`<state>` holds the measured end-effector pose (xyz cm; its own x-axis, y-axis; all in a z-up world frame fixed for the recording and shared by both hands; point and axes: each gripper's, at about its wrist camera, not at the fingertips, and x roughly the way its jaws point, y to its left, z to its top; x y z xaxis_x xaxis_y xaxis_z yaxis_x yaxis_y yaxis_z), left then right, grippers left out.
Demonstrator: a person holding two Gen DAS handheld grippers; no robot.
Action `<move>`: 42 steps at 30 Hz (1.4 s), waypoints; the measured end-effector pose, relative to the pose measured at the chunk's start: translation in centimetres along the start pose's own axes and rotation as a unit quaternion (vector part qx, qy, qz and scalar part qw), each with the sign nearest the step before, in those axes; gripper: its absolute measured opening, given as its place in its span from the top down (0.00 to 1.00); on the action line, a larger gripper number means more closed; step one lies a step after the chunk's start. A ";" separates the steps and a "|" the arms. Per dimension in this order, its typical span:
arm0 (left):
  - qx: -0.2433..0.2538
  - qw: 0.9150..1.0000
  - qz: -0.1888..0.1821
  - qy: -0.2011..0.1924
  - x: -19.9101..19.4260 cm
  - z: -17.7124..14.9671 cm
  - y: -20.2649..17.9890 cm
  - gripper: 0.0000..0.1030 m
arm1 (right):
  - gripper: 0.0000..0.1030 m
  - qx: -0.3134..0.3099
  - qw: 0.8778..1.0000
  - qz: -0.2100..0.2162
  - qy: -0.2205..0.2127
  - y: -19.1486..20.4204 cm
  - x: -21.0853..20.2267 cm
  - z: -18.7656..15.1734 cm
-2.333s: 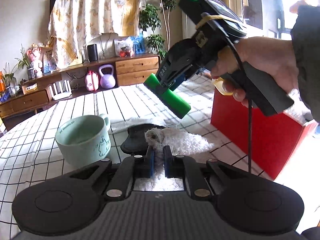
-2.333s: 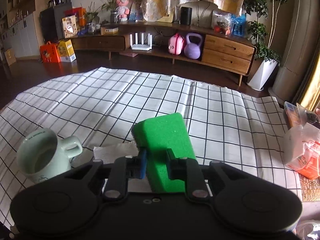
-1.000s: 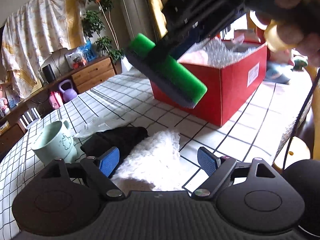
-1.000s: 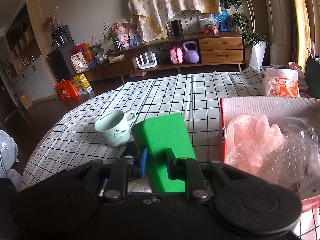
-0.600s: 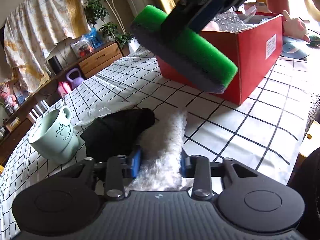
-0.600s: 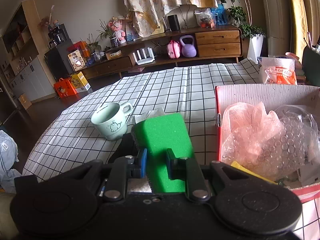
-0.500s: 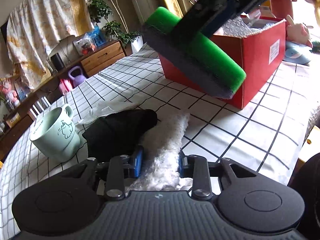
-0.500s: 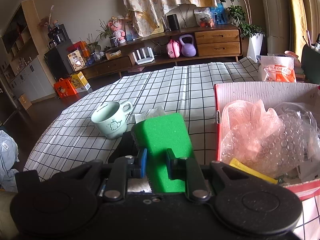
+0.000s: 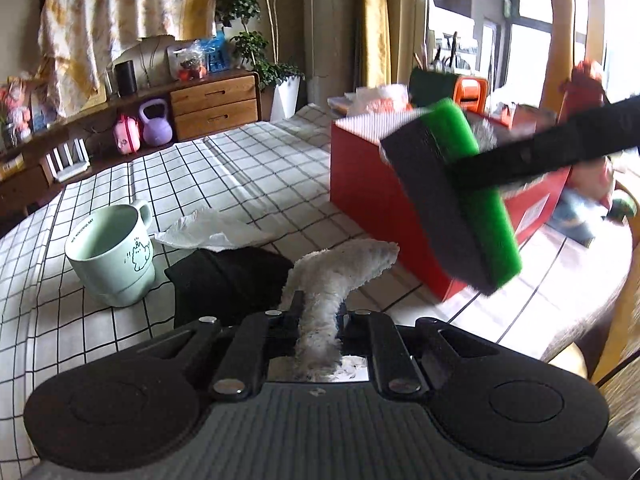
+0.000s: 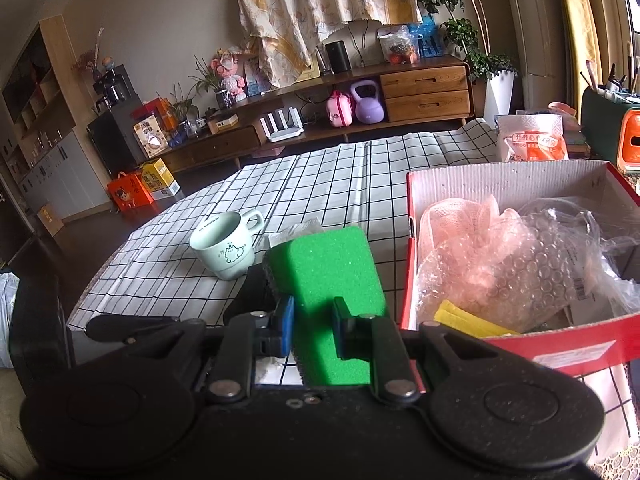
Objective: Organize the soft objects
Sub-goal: 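Lift the white towel and green sponge and carry both toward the red box, then lower the white towel and green sponge into the red box with both tools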
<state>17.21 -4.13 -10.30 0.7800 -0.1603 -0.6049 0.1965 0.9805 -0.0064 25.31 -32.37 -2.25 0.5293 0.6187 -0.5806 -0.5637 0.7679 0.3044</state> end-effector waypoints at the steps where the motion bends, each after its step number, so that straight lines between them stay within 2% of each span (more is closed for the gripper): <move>1: -0.006 1.000 -0.003 -0.005 -0.5 0.4 -0.1 0.89 | 0.82 0.000 1.000 0.000 -0.003 0.0 -0.4 0.0; 9: -0.040 0.998 -0.032 -0.039 -3.6 4.0 -1.1 0.89 | 0.84 0.005 0.999 0.004 -0.035 -0.5 -3.3 0.5; 15: -0.053 0.996 -0.056 -0.055 -4.4 7.1 -2.1 0.89 | 0.85 0.004 0.998 0.003 -0.061 -1.3 -5.5 1.5; 22: -0.048 0.992 -0.090 -0.079 -4.3 11.8 -4.2 0.89 | 0.85 -0.001 0.996 -0.035 -0.088 -3.8 -7.9 3.4; 28: -0.040 0.988 -0.113 -0.100 -3.1 15.5 -6.4 0.89 | 0.85 0.010 0.992 -0.076 -0.099 -6.9 -8.4 4.7; 35: -0.053 0.979 -0.171 -0.100 -0.7 18.2 -9.1 0.89 | 0.85 0.025 0.987 -0.117 -0.104 -10.8 -8.4 4.8; 42: -0.106 0.969 -0.210 -0.076 3.4 18.8 -10.1 0.89 | 0.84 0.037 0.983 -0.151 -0.092 -14.1 -7.6 4.4</move>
<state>29.08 -16.77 2.69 0.7395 -0.5485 -0.3902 0.4004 0.8244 -0.4001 32.05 -47.22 1.24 0.7751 0.3740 -0.5093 -0.3179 0.9274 0.1973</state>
